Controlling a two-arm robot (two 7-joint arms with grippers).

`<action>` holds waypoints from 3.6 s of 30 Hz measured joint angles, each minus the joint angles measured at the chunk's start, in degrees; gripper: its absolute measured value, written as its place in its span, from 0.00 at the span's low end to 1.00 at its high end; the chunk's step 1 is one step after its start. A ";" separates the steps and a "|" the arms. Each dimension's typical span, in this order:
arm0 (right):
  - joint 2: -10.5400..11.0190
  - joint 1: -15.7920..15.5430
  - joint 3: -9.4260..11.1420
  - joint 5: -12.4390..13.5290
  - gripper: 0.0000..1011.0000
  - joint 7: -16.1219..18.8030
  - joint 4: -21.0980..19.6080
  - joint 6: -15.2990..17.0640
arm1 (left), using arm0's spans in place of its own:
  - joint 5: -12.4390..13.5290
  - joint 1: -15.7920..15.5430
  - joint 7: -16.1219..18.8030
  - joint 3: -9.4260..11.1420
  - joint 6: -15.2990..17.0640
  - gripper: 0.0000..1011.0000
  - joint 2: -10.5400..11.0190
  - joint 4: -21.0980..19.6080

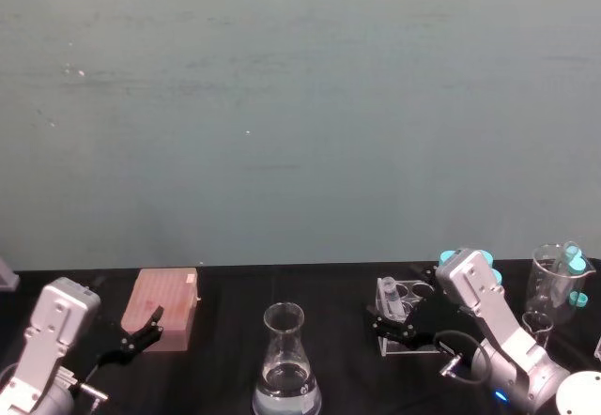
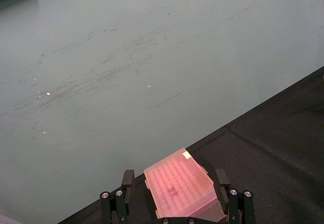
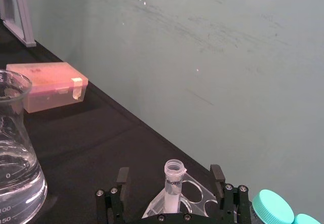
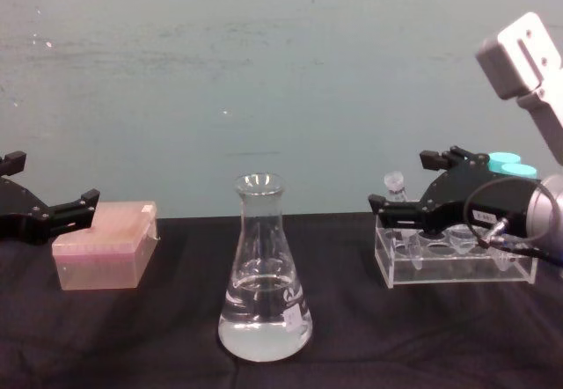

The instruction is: Pour the liquid from the test tube into the beaker using one hand.

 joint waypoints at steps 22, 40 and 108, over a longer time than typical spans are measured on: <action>-4.14 2.92 1.04 -4.22 0.99 0.54 7.10 -1.20 | 0.00 0.00 0.00 0.00 0.00 0.99 0.00 0.00; -4.55 3.20 1.17 -4.66 0.92 0.69 7.80 -1.62 | 0.00 0.00 0.00 0.00 0.00 0.99 0.00 0.00; -6.04 2.23 4.93 -7.58 0.21 1.44 8.04 -2.20 | 0.00 0.00 0.00 0.00 0.00 0.99 0.00 0.00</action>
